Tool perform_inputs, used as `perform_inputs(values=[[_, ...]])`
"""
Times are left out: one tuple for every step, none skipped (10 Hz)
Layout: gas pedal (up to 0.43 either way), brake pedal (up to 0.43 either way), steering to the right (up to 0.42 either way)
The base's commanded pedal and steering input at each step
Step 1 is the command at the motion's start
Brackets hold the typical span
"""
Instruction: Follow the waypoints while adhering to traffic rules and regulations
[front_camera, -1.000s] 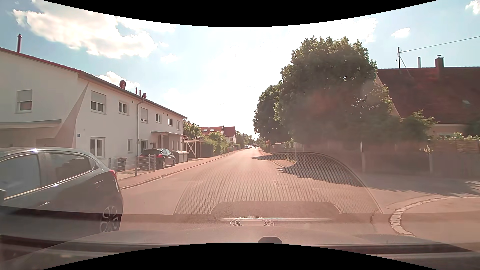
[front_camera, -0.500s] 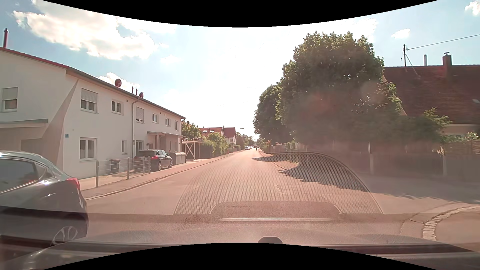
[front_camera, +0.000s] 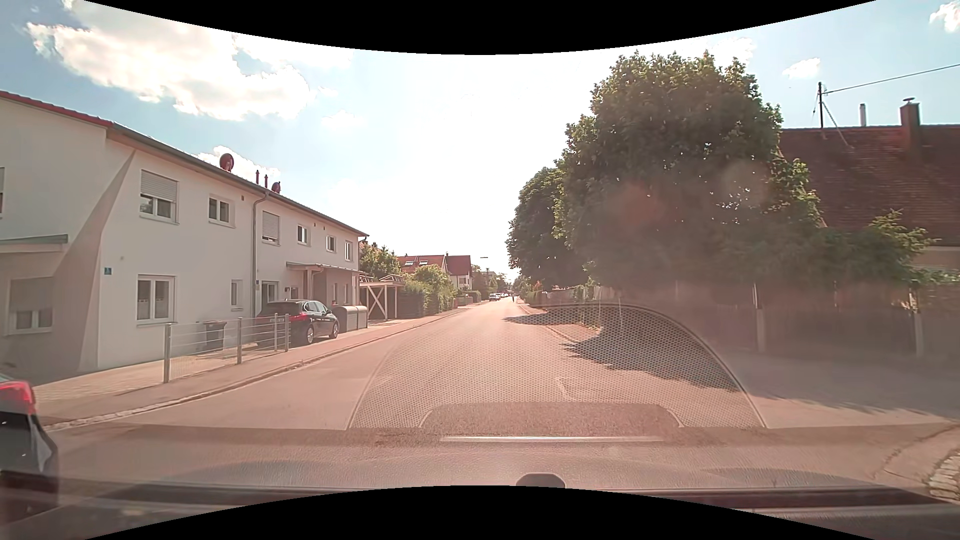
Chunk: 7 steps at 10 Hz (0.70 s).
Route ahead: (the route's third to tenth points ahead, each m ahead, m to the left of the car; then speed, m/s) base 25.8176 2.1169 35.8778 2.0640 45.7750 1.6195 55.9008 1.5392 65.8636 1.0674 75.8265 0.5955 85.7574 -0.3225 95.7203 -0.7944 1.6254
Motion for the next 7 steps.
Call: perform_inputs(values=[[0.000, 0.000, -0.003], [0.000, 0.000, -0.003], [0.000, 0.000, -0.003], [0.000, 0.000, -0.003], [0.000, 0.000, -0.003], [0.039, 0.000, -0.003], [0.047, 0.000, -0.003]])
